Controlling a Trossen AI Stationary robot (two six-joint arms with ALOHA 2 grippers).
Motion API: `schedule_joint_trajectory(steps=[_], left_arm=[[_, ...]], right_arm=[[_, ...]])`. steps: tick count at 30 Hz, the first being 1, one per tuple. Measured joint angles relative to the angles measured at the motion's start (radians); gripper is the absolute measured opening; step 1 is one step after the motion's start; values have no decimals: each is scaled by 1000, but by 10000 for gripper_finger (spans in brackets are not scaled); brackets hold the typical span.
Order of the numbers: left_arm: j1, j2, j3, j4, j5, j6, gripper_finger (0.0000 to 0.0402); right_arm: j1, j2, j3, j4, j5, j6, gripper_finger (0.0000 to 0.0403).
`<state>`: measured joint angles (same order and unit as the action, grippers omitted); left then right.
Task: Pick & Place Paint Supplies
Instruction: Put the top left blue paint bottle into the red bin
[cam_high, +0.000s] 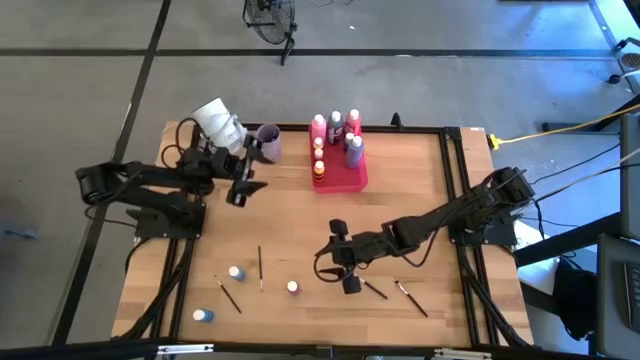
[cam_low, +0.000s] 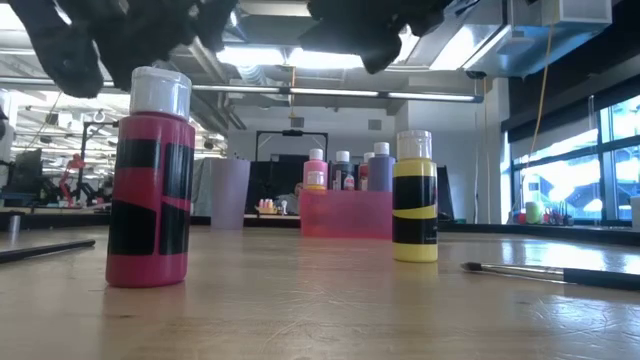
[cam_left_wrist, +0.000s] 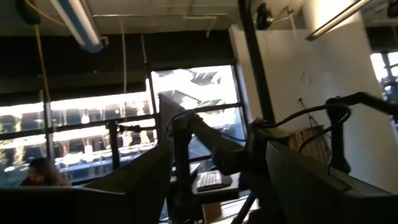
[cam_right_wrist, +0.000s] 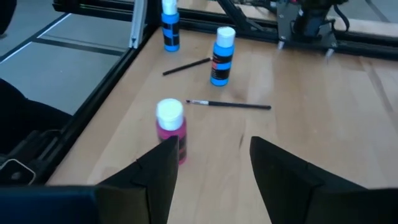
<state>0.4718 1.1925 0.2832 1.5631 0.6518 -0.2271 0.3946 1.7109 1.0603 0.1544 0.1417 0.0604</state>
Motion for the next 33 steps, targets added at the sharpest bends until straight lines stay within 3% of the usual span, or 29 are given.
schedule_joint_trajectory(steps=[4, 7, 12, 18, 22, 27, 30, 33], left_arm=[[-41, -62, 7, -36, 8, -84, 248], [-59, -127, 28, -185, 33, -98, 239], [-121, -238, 108, -632, 33, 13, 224], [-231, -321, 301, -1372, -10, 234, 214], [-339, -326, 407, -1739, -120, 362, 214], [-503, -326, 448, -1977, -353, 482, 213], [-598, -326, 453, -2074, -488, 441, 213], [-692, -326, 453, -2138, -560, 323, 213]], right_arm=[[11, 0, 0, 13, 1, -20, 201], [13, 0, 0, 13, 1, -23, 201], [13, 0, 0, 9, 3, -24, 201], [14, 0, 0, 0, 3, -24, 201], [14, 0, 1, -16, 3, -24, 201], [14, 0, 1, -21, 2, -24, 201], [14, 0, 1, -24, 2, -24, 201], [14, 0, 1, -23, 0, -24, 201]])
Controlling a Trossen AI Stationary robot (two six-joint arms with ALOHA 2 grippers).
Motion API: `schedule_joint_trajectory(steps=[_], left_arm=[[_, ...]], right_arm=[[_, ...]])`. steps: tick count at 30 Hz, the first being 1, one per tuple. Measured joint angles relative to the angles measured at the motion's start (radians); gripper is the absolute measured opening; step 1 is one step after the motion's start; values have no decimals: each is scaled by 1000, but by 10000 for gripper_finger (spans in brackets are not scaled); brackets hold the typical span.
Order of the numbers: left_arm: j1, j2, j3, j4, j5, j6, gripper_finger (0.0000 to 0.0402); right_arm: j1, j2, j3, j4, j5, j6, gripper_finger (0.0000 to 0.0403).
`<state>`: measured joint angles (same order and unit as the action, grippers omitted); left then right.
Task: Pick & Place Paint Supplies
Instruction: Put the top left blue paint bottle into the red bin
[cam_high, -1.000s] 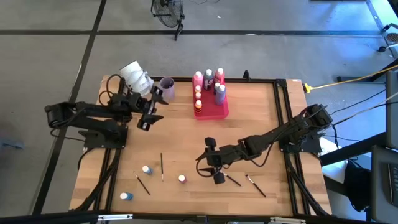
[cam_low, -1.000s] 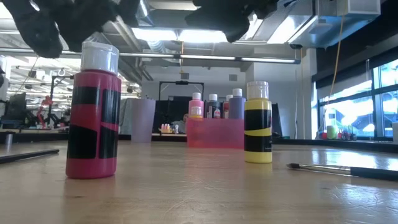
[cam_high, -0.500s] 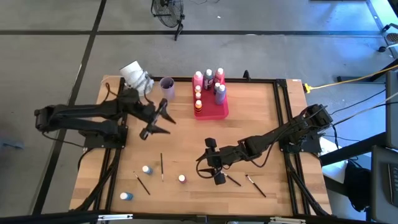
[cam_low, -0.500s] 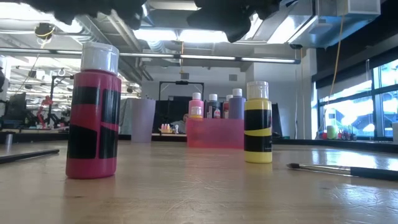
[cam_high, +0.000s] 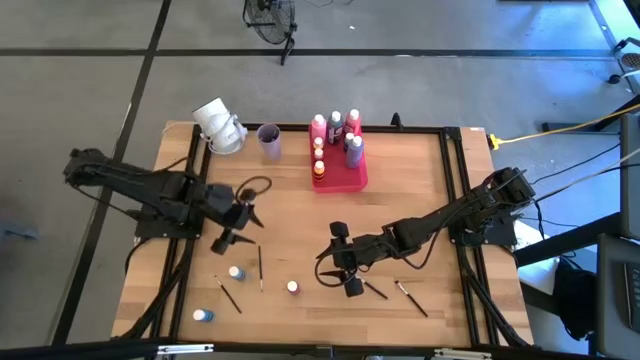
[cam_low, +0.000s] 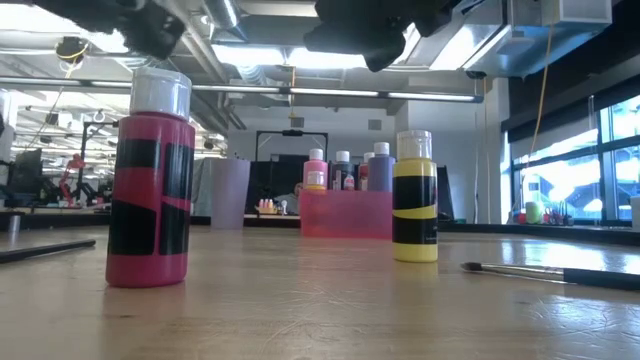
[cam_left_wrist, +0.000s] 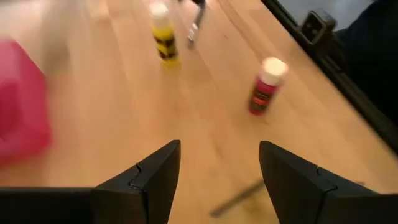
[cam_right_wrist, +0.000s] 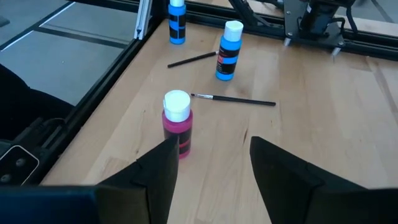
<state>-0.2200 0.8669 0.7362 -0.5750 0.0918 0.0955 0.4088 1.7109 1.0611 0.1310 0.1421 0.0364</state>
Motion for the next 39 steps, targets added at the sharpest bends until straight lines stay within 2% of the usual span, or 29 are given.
schedule_joint_trajectory(steps=[7, 17, 30, 39], left_arm=[[-162, 0, 0, -41, -19, -345, 213], [-296, 26, 0, -200, -129, -587, 213], [-434, 76, 0, -207, -111, -544, 213], [-512, 164, 0, -207, -183, -496, 213]], right_arm=[[-2, 0, 0, 3, 0, 0, 201], [-3, 0, 0, 10, 0, 0, 201], [-4, 0, 0, 40, 4, -30, 201], [-4, 0, 0, 67, 4, -30, 201]])
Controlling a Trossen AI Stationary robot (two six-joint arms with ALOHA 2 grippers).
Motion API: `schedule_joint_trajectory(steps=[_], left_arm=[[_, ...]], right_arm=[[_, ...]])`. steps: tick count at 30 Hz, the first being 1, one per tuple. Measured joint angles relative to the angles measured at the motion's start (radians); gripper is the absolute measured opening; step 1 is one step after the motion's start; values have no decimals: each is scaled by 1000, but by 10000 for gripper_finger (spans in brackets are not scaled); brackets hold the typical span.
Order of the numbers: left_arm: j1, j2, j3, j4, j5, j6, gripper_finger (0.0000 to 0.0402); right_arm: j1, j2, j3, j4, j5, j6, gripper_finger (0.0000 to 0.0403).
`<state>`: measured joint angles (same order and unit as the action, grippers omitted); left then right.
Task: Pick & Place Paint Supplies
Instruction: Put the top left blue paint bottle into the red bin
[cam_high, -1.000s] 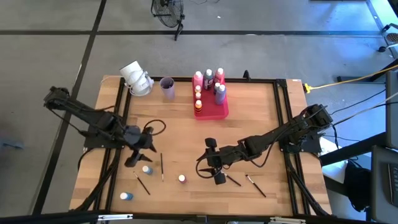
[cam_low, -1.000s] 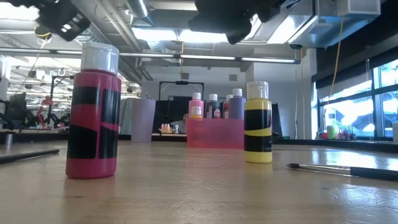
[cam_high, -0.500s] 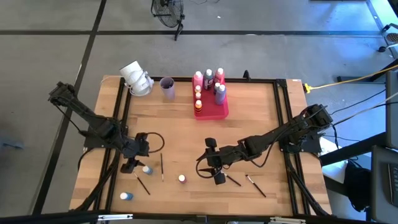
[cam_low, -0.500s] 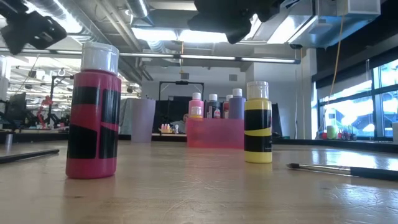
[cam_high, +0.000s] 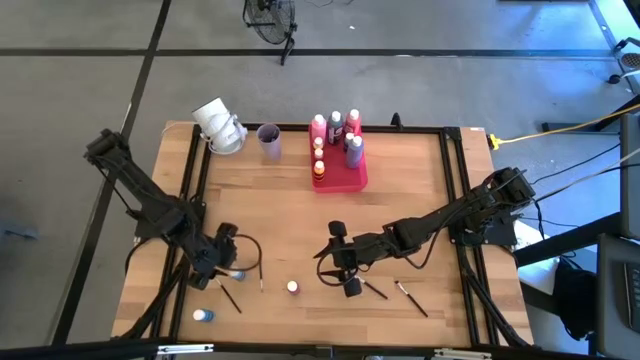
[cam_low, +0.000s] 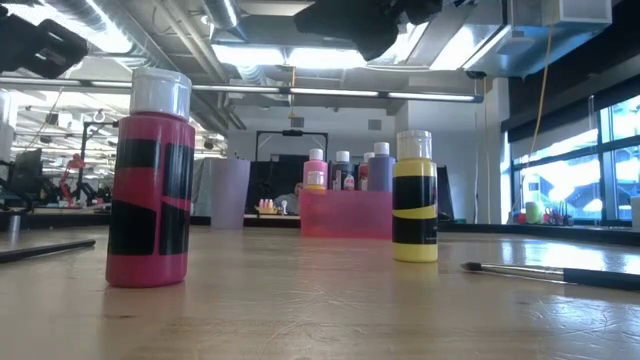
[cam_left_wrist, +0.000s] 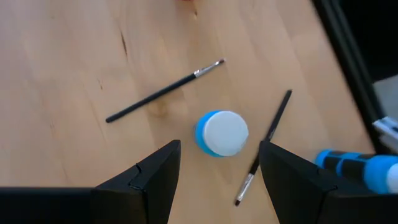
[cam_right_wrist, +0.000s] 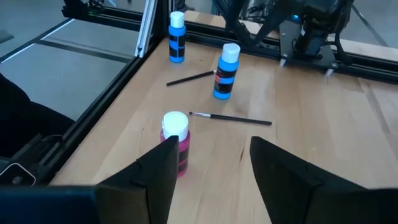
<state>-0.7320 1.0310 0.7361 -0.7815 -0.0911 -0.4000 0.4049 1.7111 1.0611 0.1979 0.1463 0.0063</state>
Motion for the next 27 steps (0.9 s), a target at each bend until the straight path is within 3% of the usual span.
schedule_joint_trajectory(steps=[18, 27], left_arm=[[-7, 176, 0, 16, 1, -41, 213], [-7, 191, 0, 63, 3, -60, 213]], right_arm=[[0, 0, 0, 19, 0, 4, 201], [0, 0, 0, 33, 1, 4, 201]])
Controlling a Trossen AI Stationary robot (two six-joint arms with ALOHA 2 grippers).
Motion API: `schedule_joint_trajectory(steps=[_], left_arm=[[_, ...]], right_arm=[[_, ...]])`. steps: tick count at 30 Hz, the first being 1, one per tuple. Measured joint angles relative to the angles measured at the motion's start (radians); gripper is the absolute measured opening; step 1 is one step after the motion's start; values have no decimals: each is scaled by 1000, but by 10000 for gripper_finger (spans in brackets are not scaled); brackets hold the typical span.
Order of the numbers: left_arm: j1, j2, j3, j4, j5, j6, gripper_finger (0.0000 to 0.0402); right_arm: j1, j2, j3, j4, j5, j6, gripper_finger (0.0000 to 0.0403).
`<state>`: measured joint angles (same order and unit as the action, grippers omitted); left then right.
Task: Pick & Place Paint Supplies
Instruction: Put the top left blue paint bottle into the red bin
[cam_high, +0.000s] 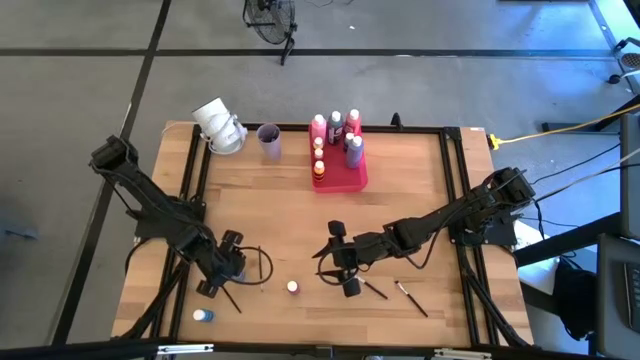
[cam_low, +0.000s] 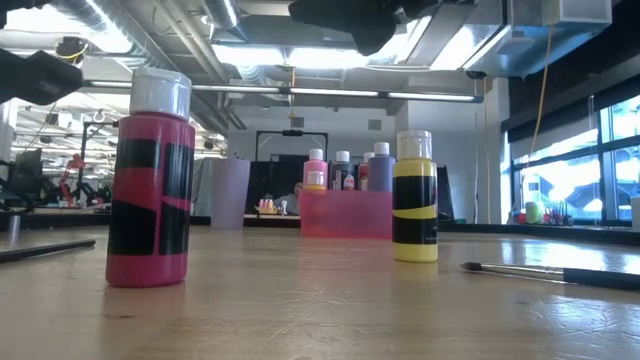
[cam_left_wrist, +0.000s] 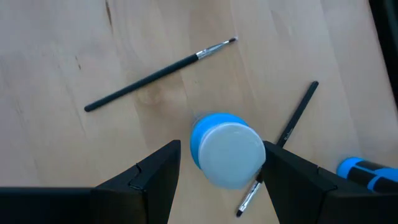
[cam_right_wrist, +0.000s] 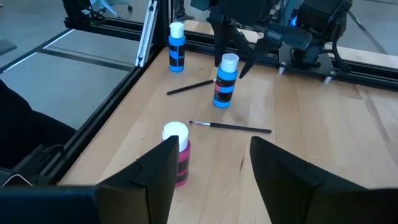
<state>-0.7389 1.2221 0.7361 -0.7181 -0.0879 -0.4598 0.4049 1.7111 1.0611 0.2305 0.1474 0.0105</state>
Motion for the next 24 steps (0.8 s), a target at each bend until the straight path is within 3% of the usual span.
schedule_joint_trajectory(steps=[24], left_arm=[[0, 0, 0, 16, -39, 1, 213]], right_arm=[[-1, 0, 0, 15, 1, 0, 201]])
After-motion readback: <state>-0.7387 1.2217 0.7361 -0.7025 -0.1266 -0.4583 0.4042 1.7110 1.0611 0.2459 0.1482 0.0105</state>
